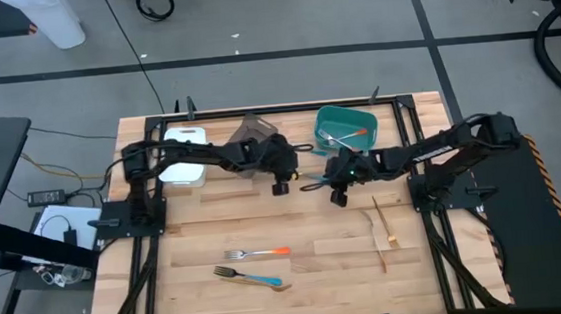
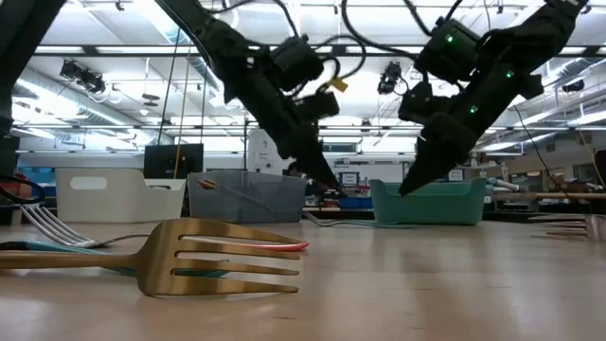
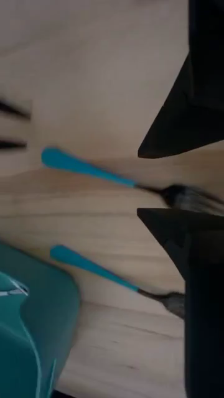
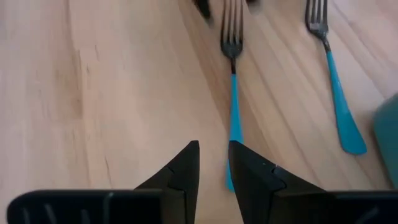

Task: Sort silverware by color (type)
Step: Put the middle blue fork into the white bin

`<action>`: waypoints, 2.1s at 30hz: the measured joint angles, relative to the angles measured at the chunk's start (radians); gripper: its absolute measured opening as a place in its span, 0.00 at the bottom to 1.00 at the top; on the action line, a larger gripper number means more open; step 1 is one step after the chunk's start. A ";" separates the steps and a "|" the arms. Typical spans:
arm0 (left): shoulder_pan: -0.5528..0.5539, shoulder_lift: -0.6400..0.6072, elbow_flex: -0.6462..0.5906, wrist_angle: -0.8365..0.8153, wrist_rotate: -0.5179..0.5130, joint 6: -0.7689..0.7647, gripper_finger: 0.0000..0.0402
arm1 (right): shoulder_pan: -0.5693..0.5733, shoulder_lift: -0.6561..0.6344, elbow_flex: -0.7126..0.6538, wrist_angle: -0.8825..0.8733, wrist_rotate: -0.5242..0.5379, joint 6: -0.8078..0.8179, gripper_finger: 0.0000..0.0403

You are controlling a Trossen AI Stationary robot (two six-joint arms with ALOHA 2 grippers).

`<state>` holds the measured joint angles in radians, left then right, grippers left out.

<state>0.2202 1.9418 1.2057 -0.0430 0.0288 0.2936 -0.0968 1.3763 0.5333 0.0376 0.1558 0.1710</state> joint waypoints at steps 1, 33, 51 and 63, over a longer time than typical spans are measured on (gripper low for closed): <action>0.005 0.008 0.002 0.007 0.006 -0.007 0.38 | 0.011 0.002 0.001 0.006 0.012 0.009 0.24; 0.028 0.201 0.166 -0.164 0.057 0.026 0.23 | 0.222 -0.045 0.002 -0.066 0.206 0.193 0.24; 0.017 0.147 0.159 -0.279 0.052 -0.025 0.03 | 0.227 -0.051 0.002 -0.084 0.235 0.196 0.24; -0.033 0.089 0.160 -0.392 -0.003 -0.127 0.03 | 0.227 -0.065 0.002 -0.081 0.281 0.109 0.24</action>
<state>0.1870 2.0308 1.3657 -0.4355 0.0262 0.1664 0.1306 1.3113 0.5350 -0.0430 0.4370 0.2796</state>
